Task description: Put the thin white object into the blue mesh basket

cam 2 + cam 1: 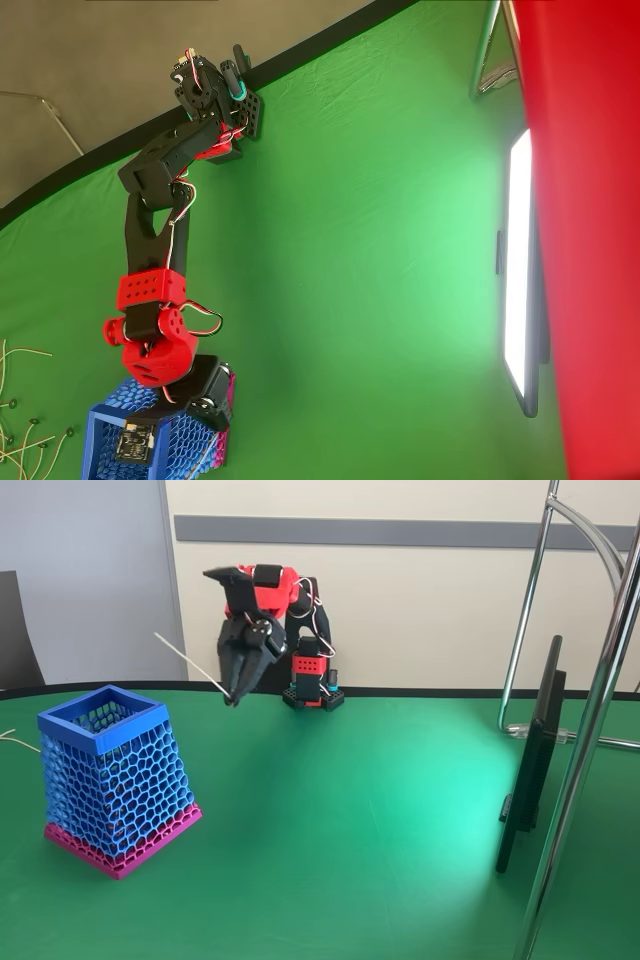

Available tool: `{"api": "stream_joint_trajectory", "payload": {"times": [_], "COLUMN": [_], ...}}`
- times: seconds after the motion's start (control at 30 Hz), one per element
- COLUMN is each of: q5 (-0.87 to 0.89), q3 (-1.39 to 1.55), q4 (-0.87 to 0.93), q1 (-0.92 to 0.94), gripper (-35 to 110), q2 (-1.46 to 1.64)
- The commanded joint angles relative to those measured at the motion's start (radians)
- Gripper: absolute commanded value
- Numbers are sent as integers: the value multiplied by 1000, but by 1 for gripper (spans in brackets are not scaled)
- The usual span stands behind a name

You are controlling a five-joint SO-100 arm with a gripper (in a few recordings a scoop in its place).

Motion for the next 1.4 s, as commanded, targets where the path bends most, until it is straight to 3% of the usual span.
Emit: {"api": "stream_joint_trajectory", "payload": {"times": [0.0, 0.67, 1.37], "q5": [-23, -201, -166], "q3": [-61, -305, -314], "q4": [-46, -258, -416], "q1": [31, 199, 313], "gripper": [3, 2, 24], "q2": [2, -181, -216]}}
